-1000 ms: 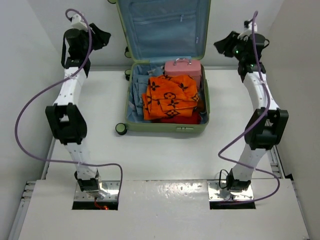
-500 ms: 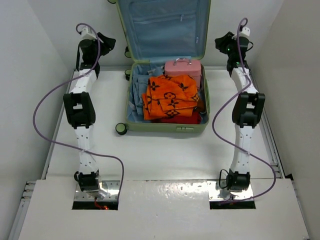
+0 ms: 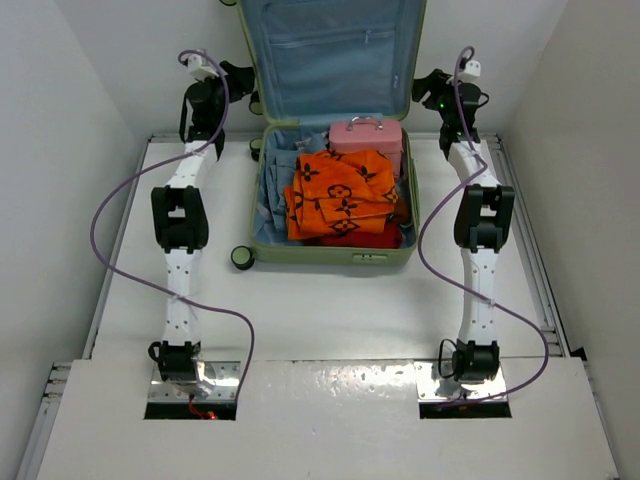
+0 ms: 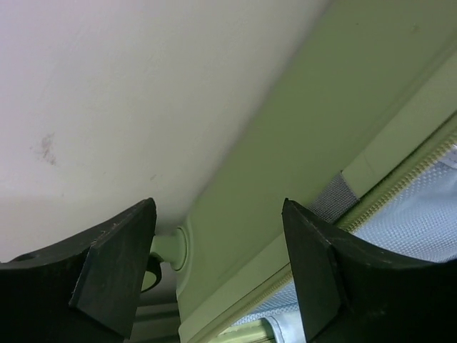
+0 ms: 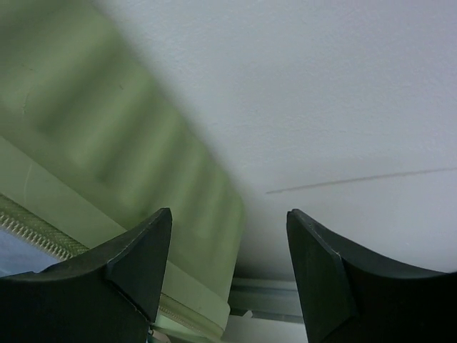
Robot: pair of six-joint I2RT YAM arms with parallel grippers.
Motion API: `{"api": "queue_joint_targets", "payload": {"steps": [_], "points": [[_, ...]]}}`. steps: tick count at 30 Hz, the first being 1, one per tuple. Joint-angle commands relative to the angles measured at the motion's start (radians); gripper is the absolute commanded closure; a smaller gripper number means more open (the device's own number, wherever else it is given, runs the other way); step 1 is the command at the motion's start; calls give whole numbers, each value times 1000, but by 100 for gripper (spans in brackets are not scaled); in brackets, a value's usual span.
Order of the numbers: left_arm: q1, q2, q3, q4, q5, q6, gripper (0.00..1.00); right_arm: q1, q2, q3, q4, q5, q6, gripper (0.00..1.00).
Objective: Pack the luggage
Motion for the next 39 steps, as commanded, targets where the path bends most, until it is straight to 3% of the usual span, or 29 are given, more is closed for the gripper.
{"api": "queue_joint_targets", "payload": {"steps": [1,12,13,19,21,26,30,33,36,39], "points": [[-50,-2,4,114,129,14,24,68,-5,43,136,-152,-18,34],[-80,-114,-165,272,359,27,34,114,-190,-225,352,-399,35,40],[-80,-158,-191,298,374,42,34,115,-209,-312,363,-417,35,40],[-59,-369,-533,362,472,103,39,76,-429,-631,451,-499,22,40],[-25,-488,-695,373,500,112,40,19,-512,-705,422,-528,10,34],[73,-804,-1019,214,521,293,35,-122,-631,-843,313,-529,-27,27],[148,-1057,-1225,-42,618,506,30,-219,-718,-870,190,-516,-4,21],[173,-1241,-1317,-233,647,690,28,-271,-773,-906,142,-555,-13,20],[216,-1350,-1395,-294,610,740,25,-285,-824,-933,66,-588,-31,20],[248,-1456,-1395,-335,589,740,21,-285,-868,-956,-139,-617,-92,20]]}}
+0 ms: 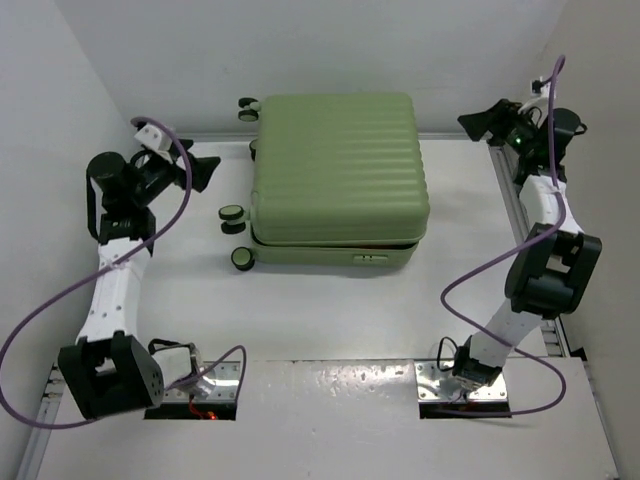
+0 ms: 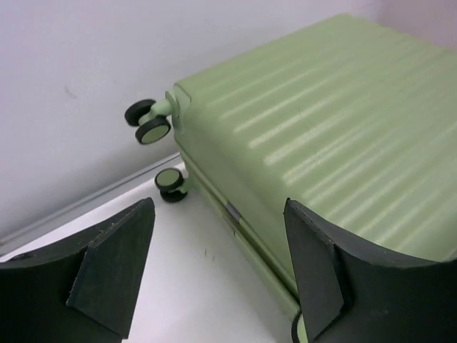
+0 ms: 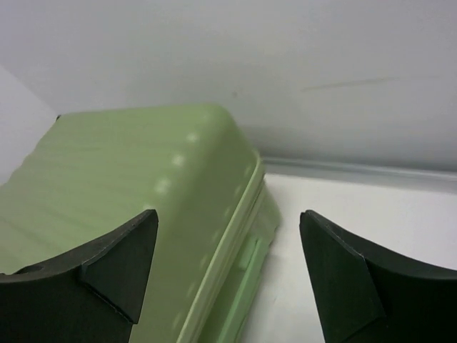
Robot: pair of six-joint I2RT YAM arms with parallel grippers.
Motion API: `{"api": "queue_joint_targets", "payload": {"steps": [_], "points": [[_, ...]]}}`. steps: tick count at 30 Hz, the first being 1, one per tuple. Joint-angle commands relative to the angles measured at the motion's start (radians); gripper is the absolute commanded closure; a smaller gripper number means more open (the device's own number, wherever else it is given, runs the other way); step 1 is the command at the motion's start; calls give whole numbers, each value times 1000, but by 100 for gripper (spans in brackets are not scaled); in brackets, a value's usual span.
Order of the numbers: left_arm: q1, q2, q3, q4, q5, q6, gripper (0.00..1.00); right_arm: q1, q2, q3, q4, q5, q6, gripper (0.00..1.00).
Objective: Pack the luggage
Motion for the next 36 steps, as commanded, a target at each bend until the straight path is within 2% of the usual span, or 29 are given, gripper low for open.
{"api": "queue_joint_targets", "payload": {"steps": [1,4,5,8,10,11,14,17,21,23,24,27,31,32,34,36], "points": [[28,-77,13,-141,35,97,21,20,-65,-35,-253,-78,-96,20],[16,-102,80,-280,69,131,21,45,-86,-107,-373,-57,-219,23],[2,-102,80,-314,78,146,20,61,-86,-111,-461,2,-240,28],[-8,-125,93,-412,104,174,20,95,-59,-104,-584,75,-317,40],[-8,-134,83,-455,105,154,19,137,-49,-88,-629,107,-380,43],[2,-143,83,-468,105,142,19,160,-36,-87,-716,106,-432,46],[32,-155,59,-509,105,107,19,218,-43,-105,-776,45,-517,49],[69,-165,59,-599,105,96,19,273,-80,-154,-810,-16,-607,49],[114,-187,59,-702,169,138,19,412,-131,-177,-965,-96,-707,49],[114,-200,69,-773,180,198,20,503,-152,-229,-957,-127,-721,49],[114,-200,70,-796,180,214,22,503,-173,-239,-957,-133,-725,49],[114,-185,94,-895,192,256,26,665,-180,-251,-913,-173,-679,49],[103,-155,94,-954,113,269,28,790,-140,-208,-752,-195,-560,47],[103,-137,94,-954,97,269,28,865,-107,-193,-636,-189,-496,46],[138,-108,83,-954,57,214,28,911,-70,-96,-535,-186,-394,45],[195,-99,97,-954,-19,156,27,904,-37,-13,-409,-192,-260,43]]}}
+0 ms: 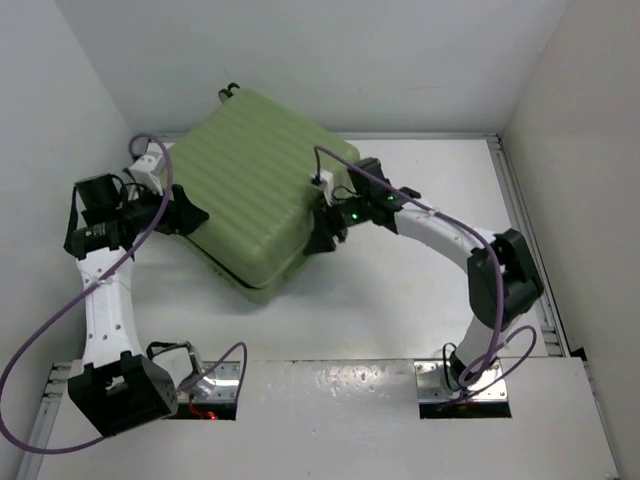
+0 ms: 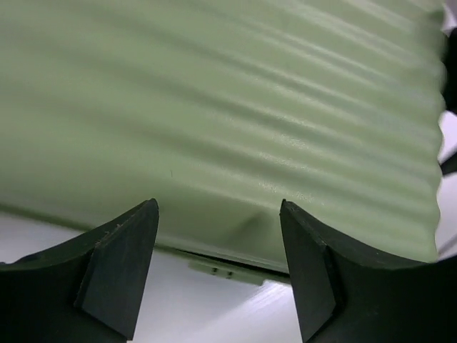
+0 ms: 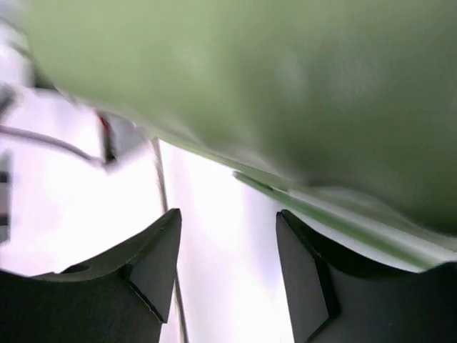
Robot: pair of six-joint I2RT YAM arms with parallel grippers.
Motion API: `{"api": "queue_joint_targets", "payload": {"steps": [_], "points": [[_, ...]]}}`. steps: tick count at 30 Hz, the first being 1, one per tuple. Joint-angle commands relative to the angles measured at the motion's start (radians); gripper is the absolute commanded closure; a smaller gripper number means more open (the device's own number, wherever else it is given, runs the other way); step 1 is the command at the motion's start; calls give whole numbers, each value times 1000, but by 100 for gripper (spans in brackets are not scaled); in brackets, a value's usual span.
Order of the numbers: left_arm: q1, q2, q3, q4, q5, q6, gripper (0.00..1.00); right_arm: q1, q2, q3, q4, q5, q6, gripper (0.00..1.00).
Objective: Pack the luggage
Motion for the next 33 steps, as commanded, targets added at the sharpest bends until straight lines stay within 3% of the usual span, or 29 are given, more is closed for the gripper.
{"api": "queue_joint_targets", "payload": {"steps": [1,5,8,13,15,19,22,27,33], "points": [[83,16,32,-21,-141,-86,26,-37,25,143,422,-123,244,43],[189,-91,3,129,-324,-226,21,-187,-91,33,723,-132,445,42],[199,-133,-16,221,-532,-318,18,-314,-174,-53,808,-10,447,42],[199,-90,-35,210,-758,-457,16,-398,-144,-21,762,455,259,42],[199,-52,-36,198,-821,-490,17,-412,-2,84,672,489,233,41],[217,62,-45,198,-850,-570,19,-446,261,418,609,349,336,38],[217,93,-74,230,-850,-602,19,-437,425,535,639,267,375,36],[217,159,-118,267,-863,-622,20,-408,580,611,704,170,433,31],[130,280,-151,321,-924,-663,20,-346,666,571,835,41,501,29]]}}
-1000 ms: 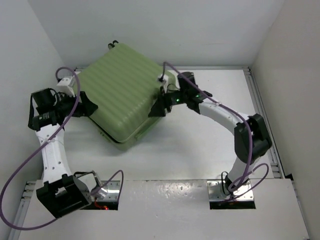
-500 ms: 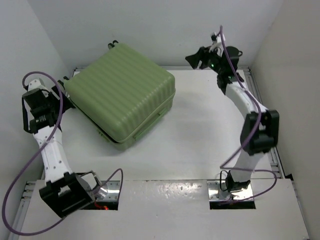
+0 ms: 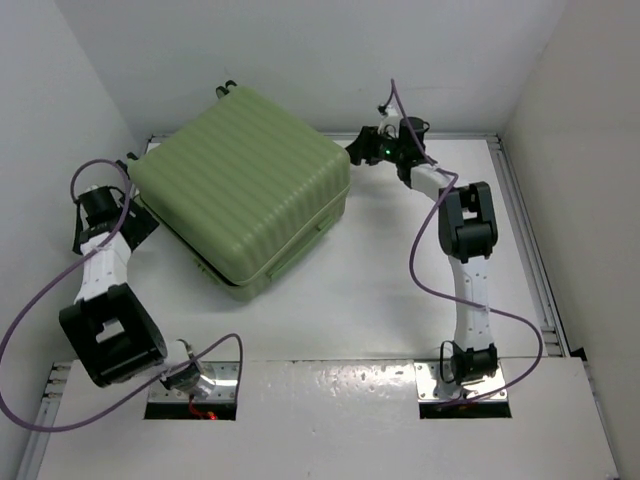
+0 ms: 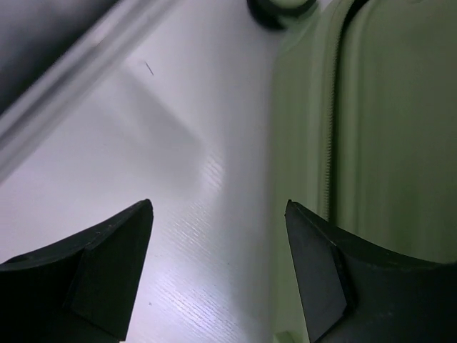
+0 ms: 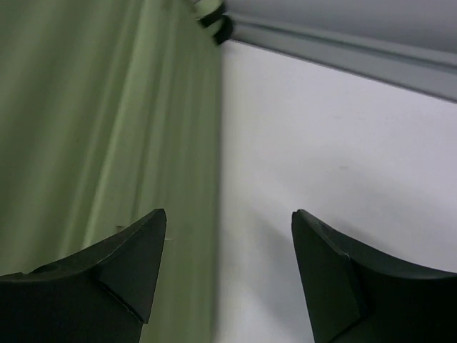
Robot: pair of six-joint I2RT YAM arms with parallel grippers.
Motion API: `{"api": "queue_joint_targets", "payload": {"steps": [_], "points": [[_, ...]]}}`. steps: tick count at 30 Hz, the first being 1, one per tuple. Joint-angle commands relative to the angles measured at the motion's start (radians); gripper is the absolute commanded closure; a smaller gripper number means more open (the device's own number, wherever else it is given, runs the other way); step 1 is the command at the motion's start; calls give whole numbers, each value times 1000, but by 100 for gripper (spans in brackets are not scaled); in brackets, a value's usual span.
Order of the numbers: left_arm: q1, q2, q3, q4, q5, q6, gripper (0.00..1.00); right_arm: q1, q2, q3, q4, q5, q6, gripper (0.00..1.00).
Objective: Pack the luggage
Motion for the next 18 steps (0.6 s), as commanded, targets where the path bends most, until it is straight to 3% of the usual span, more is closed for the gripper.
{"api": "queue_joint_targets", "payload": {"steps": [1,6,10,18], "points": [[-58,83,-24,75,-47,-38,20,59,-3,16,180,-154,101,29],[-159,235,41,184,-13,-38,20,93,-34,-64,284,-263,165,29],[-262,386,168,248,128,-38,24,101,-167,-241,373,-363,183,33],[-520,659,507,347,257,33,24,16,-446,-628,274,-446,73,39]]}}
